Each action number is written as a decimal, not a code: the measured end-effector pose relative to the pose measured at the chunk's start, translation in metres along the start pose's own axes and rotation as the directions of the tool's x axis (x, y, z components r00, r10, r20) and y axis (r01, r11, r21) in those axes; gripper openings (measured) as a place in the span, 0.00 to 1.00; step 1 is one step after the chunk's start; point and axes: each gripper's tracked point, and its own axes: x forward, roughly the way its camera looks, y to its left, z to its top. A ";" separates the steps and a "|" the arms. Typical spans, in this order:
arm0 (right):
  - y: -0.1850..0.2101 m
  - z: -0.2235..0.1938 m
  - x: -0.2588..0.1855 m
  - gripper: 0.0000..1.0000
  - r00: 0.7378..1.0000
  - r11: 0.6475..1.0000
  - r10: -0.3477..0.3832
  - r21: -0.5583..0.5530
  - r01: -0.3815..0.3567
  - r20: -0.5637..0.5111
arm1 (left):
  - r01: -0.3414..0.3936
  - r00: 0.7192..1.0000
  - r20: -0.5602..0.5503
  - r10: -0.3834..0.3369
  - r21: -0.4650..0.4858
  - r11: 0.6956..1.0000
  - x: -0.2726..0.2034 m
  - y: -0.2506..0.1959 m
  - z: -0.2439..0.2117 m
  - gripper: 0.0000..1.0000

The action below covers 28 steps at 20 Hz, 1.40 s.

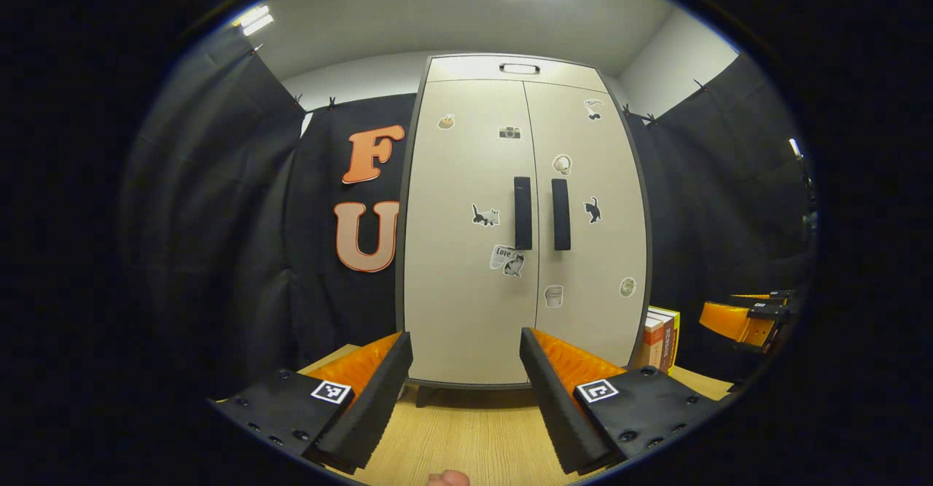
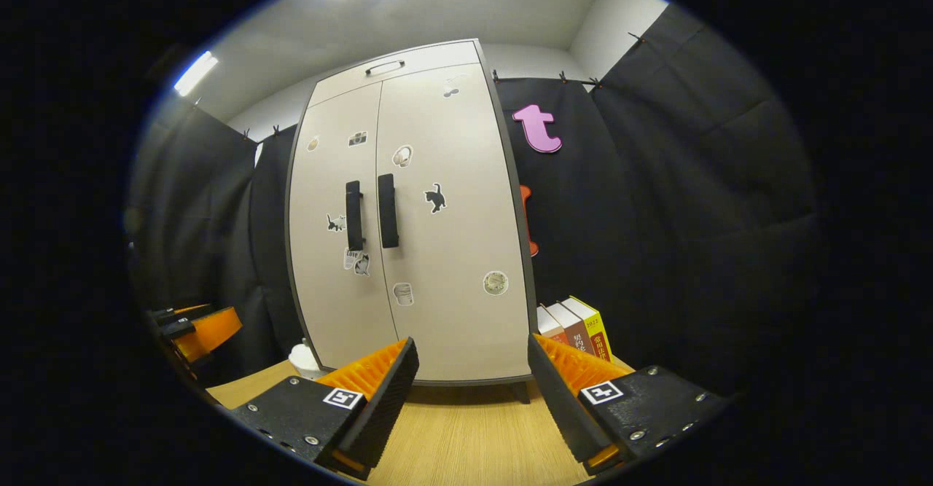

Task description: Grab one shoe with the right hand and put it into the shoe cabinet, grab the other shoe with the left hand and put it into the shoe cabinet; then close the right door with the right hand and the left door with the left hand.

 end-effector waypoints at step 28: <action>0.002 0.001 0.011 0.93 1.000 1.000 0.003 -0.008 -0.003 0.002 | 0.004 1.000 -0.002 -0.004 -0.044 0.999 0.018 -0.001 -0.004 0.96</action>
